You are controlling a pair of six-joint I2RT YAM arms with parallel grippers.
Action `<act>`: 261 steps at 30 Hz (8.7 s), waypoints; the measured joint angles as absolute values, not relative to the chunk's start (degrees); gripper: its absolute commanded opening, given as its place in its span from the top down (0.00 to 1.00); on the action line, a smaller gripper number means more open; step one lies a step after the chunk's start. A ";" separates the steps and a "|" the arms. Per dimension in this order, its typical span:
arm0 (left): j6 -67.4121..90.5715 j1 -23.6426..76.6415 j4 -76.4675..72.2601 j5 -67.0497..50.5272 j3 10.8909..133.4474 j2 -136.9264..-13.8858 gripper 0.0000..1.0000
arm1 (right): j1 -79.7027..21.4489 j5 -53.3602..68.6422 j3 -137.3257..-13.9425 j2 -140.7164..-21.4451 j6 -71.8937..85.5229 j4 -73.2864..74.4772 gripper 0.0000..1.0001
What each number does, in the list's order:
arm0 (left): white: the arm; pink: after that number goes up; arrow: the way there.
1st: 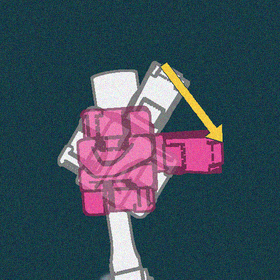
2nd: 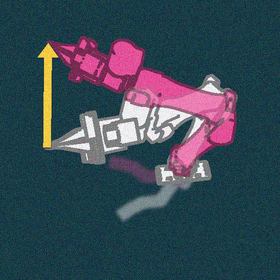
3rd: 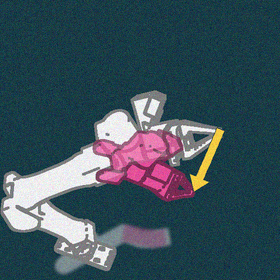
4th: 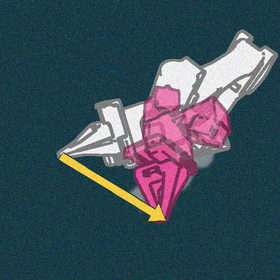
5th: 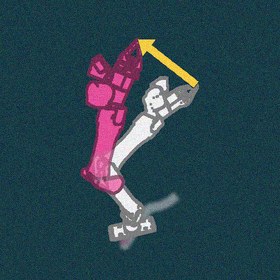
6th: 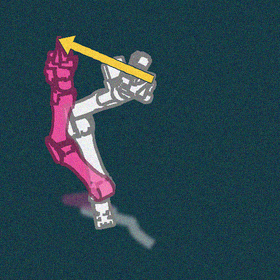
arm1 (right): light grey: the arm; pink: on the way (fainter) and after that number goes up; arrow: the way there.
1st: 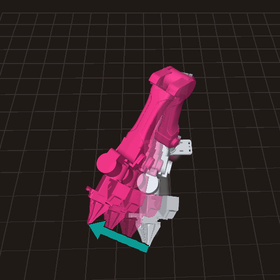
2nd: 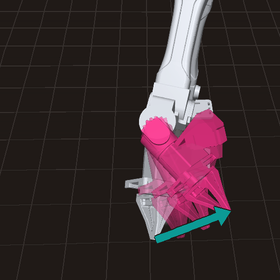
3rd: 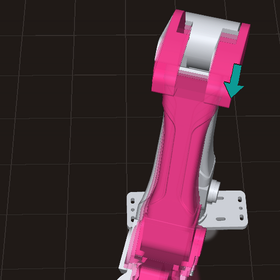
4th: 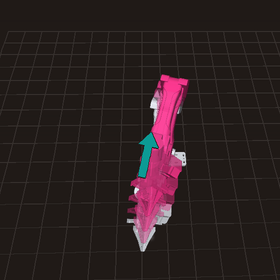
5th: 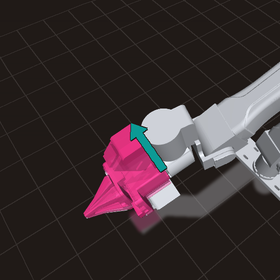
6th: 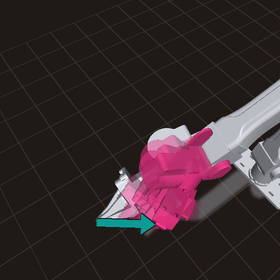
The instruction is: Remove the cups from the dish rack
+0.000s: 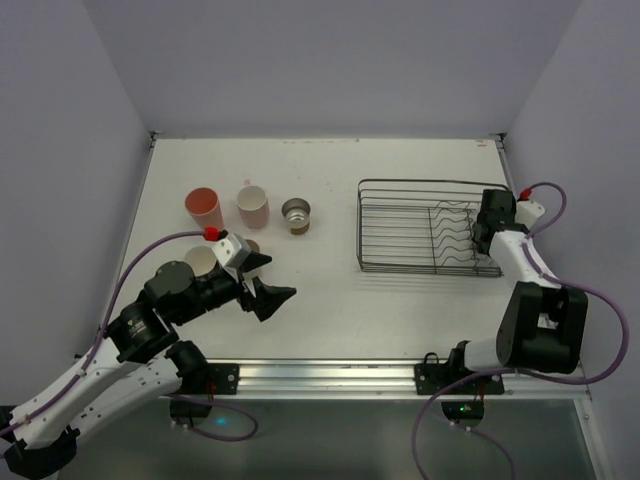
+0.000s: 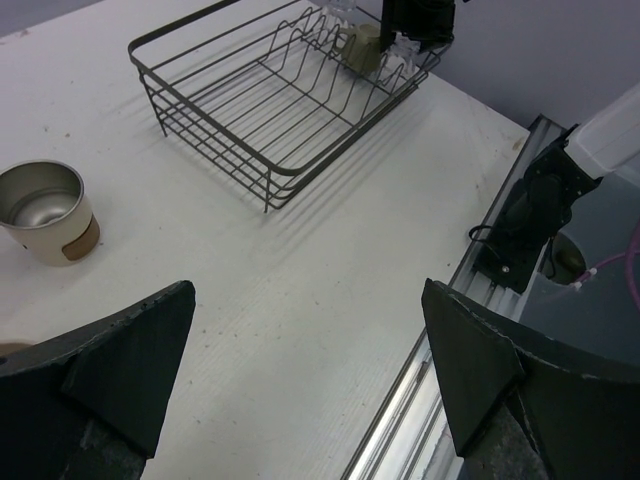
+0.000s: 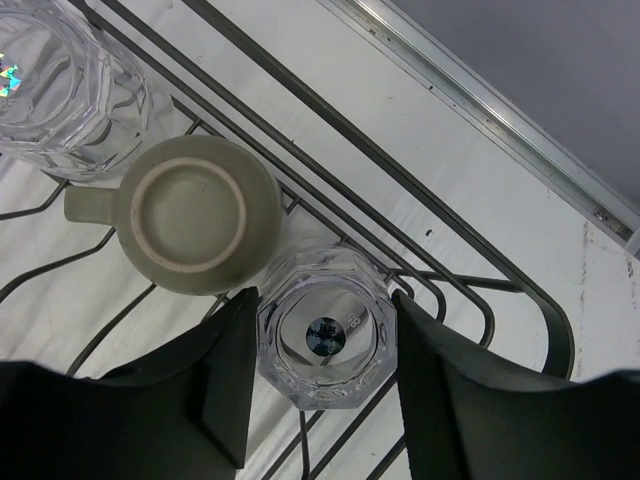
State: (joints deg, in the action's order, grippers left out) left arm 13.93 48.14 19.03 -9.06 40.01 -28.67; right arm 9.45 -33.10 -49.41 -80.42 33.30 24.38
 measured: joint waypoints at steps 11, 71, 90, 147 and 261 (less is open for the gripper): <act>13.93 48.12 19.40 -7.99 40.01 -30.33 0.00 | 9.45 -31.99 -49.47 -70.96 33.21 25.71 0.68; 38.13 49.41 0.12 -8.49 51.13 -68.27 1.00 | -26.09 25.02 -22.94 -44.12 54.04 -16.71 0.01; 16.99 48.97 41.43 12.43 67.16 -92.68 0.90 | -26.09 9.45 -25.65 -35.86 40.53 3.49 0.01; 13.69 42.02 20.18 -4.32 41.65 -36.16 0.00 | 8.14 -23.86 -59.35 -84.14 28.29 9.37 0.44; 18.90 43.86 36.77 7.55 63.72 -81.30 1.00 | -32.99 -2.28 -27.81 -35.88 37.85 1.15 0.01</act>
